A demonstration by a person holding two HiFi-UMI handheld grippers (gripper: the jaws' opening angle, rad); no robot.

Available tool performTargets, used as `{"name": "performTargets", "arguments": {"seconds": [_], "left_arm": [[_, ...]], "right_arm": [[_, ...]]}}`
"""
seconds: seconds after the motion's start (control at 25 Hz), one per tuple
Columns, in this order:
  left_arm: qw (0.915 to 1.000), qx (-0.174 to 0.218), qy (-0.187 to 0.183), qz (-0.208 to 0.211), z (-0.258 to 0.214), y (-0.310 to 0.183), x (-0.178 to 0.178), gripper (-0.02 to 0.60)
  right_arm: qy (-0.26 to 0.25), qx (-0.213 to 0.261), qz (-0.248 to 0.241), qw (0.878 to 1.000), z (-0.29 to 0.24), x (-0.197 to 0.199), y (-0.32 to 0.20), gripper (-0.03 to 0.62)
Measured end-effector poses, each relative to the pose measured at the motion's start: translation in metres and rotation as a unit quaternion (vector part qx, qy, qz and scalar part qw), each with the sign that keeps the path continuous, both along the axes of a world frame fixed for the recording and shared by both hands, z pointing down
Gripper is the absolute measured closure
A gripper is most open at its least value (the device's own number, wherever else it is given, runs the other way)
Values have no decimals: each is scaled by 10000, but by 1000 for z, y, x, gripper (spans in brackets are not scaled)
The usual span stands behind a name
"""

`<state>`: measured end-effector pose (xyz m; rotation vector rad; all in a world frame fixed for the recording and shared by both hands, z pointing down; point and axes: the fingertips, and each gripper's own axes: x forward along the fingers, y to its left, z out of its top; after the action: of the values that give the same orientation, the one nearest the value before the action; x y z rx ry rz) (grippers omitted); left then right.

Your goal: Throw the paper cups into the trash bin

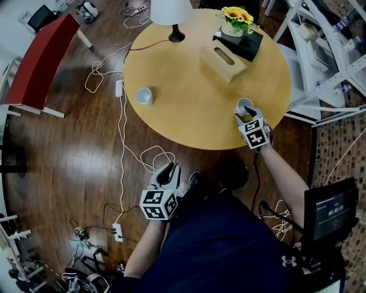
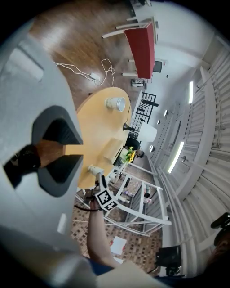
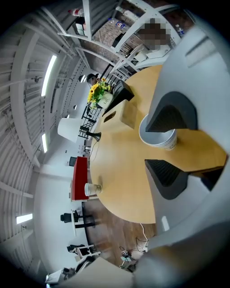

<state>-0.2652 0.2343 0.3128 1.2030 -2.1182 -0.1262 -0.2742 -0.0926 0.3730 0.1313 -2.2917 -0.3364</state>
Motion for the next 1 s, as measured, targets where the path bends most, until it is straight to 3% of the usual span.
{"name": "performTargets", "arguments": {"seconds": [0.28,0.4,0.56,0.8,1.0], "left_arm": [[9999,-69,34,74,-2,-2,-10,535],[9998,-122,63,140,2,-3,-11,544],[9994,-168,127,265,10,-5,-16,558],[9953,-119,176,942,14,-43,-17,563],[9831,-27,81,1826,9,-97,4,563]], "right_arm": [[773,477,-178,9957,20,-1,-4,424],[1079,806,-280,9905,24,3,-7,526],[1165,810,-236,9896,18,8,-6,551],[844,624,394,9937,-13,47,-25,551],[634,459,1354,9877,-35,124,-57,551]]}}
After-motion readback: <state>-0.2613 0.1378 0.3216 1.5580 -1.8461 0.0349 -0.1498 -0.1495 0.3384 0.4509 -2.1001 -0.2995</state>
